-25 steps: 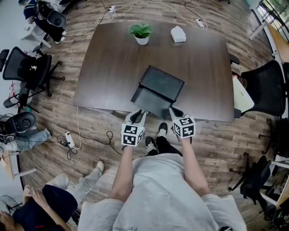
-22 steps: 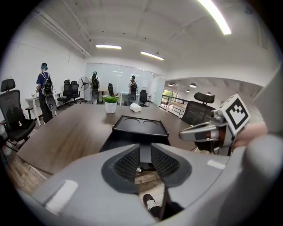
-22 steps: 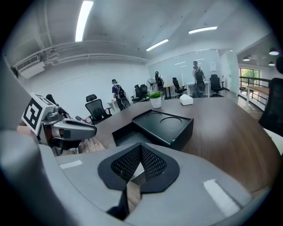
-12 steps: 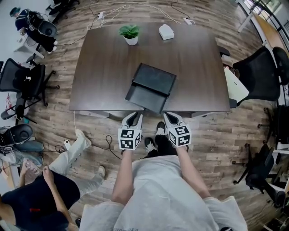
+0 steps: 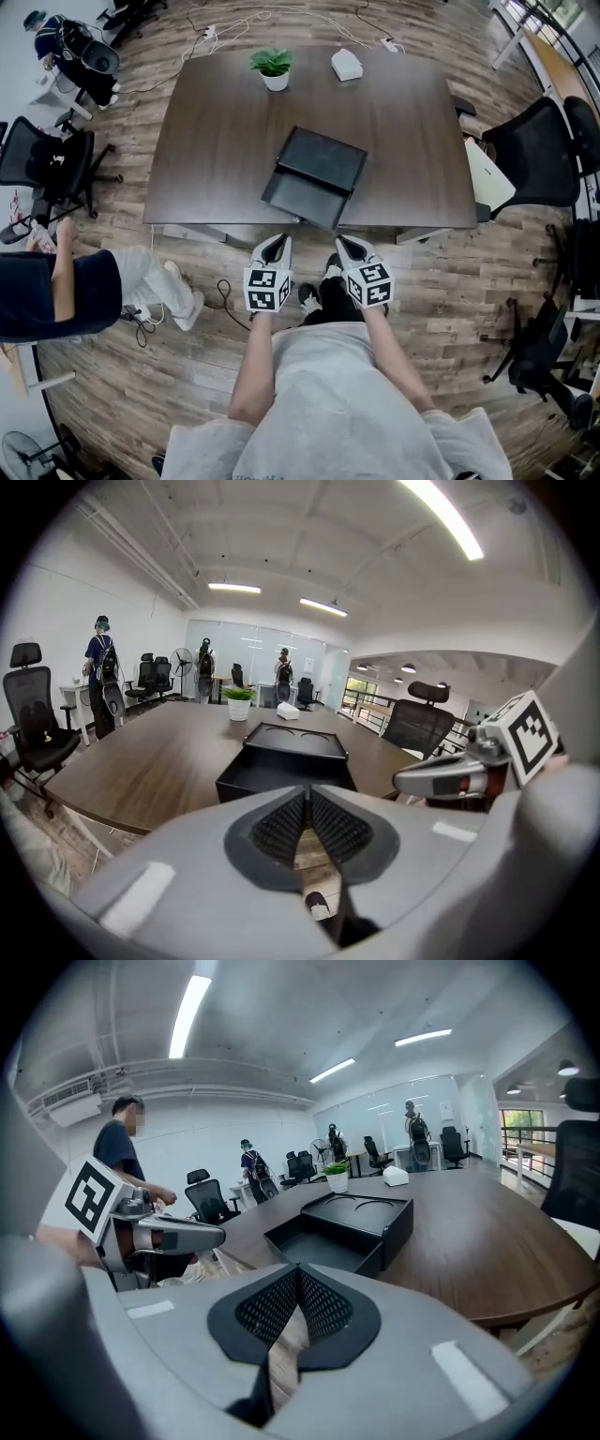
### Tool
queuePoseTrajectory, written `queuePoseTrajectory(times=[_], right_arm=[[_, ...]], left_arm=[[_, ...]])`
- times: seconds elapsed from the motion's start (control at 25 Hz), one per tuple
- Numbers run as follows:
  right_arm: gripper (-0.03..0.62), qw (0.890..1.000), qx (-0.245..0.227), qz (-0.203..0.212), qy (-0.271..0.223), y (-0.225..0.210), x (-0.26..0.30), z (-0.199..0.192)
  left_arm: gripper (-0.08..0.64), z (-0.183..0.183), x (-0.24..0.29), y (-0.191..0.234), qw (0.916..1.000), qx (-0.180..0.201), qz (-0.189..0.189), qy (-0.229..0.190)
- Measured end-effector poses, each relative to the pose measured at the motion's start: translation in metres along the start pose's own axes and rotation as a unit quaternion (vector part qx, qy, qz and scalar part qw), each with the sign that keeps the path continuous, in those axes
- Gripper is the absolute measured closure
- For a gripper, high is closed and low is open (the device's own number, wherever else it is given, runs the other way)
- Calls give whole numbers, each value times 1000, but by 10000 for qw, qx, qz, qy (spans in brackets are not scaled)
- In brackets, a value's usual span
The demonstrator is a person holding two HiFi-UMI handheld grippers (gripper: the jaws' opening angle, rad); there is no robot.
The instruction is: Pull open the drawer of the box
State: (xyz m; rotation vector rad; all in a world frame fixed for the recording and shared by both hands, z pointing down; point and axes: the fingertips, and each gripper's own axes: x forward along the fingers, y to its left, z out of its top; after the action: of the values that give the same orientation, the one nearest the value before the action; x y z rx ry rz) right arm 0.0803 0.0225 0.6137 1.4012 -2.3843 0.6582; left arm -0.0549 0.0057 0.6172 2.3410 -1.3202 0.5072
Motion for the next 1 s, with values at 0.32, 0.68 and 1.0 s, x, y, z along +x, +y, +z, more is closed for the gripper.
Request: queuePoseTrajectory(times=[0.32, 0.68, 1.0], right_arm=[[592, 9999, 19, -53, -90, -8, 4, 1], [592, 9998, -201, -13, 71, -8, 22, 6], [592, 9999, -157, -32, 51, -14, 27, 16]], left_arm=[[506, 5, 10, -3, 9997, 151, -191, -53], [506, 5, 25, 12, 9997, 116, -133, 154], [506, 10, 31, 18, 9997, 98, -147, 188]])
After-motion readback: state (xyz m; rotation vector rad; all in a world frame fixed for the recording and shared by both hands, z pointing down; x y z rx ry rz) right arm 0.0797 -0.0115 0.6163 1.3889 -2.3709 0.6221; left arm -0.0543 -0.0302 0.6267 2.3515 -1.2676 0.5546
